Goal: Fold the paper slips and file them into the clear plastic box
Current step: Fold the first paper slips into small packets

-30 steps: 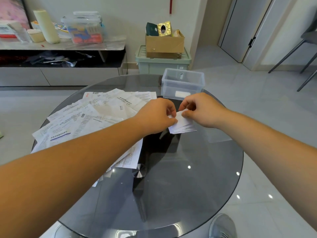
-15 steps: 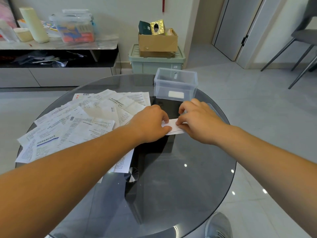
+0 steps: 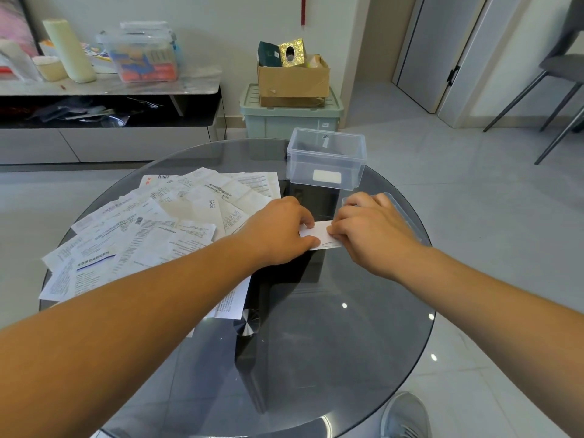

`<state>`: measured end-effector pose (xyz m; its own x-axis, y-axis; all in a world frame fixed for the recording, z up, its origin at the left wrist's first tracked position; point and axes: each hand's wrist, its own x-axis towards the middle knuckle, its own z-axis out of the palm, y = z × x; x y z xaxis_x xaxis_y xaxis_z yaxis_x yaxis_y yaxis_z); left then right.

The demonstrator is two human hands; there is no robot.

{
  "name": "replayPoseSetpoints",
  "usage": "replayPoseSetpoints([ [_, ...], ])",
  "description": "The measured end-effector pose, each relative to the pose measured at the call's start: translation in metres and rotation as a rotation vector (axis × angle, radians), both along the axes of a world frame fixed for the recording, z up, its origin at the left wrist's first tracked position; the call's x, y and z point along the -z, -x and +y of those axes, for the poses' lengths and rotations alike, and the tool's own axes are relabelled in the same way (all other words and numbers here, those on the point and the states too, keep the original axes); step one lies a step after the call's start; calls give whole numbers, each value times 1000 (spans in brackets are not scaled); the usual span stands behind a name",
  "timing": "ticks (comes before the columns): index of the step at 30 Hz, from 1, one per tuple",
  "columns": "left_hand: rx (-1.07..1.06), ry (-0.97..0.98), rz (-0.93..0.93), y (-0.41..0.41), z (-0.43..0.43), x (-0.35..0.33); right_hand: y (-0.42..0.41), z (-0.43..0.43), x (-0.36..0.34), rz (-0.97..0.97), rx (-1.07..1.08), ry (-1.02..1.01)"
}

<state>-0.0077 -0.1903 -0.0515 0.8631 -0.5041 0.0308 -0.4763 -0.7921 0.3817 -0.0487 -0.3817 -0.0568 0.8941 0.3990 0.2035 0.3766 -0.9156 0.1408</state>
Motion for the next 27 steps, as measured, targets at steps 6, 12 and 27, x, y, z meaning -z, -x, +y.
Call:
replayPoseSetpoints([
  [6,2,2,0,4,2,3,-4,1,-6,86,35,-97],
  [12,-4,199,44,7,6,-1,-3,2,-13,44,57,-261],
  [27,-28,231,94,8,2,1,1,1,-17,102,83,-281],
])
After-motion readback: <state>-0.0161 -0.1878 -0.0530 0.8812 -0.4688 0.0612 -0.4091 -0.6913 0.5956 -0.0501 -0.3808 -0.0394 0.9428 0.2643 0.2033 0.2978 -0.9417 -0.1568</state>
